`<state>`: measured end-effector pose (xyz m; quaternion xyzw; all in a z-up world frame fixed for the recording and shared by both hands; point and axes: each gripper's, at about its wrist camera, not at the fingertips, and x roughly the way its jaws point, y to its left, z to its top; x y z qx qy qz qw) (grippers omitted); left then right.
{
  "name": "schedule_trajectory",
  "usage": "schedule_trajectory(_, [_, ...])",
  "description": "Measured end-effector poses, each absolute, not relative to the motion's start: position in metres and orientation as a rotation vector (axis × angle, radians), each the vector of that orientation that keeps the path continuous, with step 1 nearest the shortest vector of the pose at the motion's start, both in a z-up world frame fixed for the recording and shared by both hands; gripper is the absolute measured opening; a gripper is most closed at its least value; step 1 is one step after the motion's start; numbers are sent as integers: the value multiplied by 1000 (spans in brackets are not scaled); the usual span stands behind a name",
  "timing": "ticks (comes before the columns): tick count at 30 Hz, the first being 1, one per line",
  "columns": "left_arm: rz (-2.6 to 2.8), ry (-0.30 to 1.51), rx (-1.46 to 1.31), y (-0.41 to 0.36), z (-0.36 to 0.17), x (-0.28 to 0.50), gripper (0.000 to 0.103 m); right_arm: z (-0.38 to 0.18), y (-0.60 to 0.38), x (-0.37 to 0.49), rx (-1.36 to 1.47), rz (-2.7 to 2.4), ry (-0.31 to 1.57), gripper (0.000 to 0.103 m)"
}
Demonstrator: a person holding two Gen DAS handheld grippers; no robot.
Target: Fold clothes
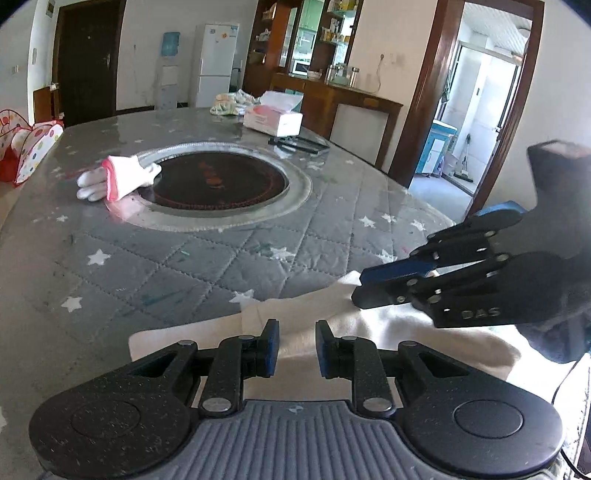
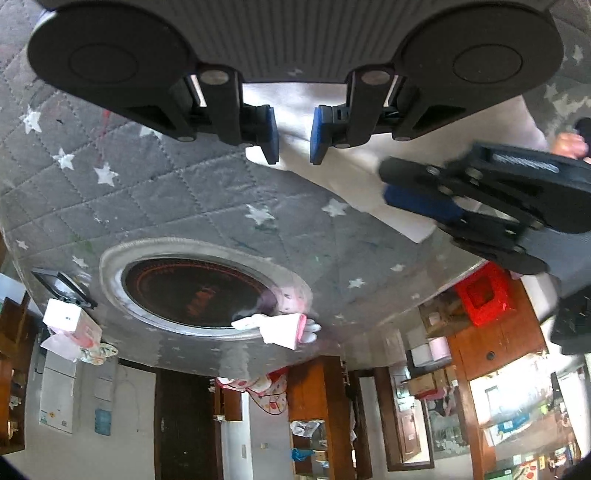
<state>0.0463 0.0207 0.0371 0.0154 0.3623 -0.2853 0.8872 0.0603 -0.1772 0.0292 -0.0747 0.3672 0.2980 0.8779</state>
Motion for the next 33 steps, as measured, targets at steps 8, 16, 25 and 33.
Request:
schedule_trajectory(8, [-591, 759, 38, 20, 34, 49, 23, 20, -166, 66, -180, 626, 776, 17])
schedule_trajectory(16, [-581, 764, 73, 14, 35, 50, 23, 27, -171, 56, -244, 654, 789, 17])
schedule_trajectory(25, [-571, 761, 86, 12, 34, 49, 23, 37, -195, 31, -265, 643, 782, 17])
schedule_trajectory(33, [-570, 755, 93, 9, 41, 44, 25, 35, -216, 30, -251, 577, 790, 16])
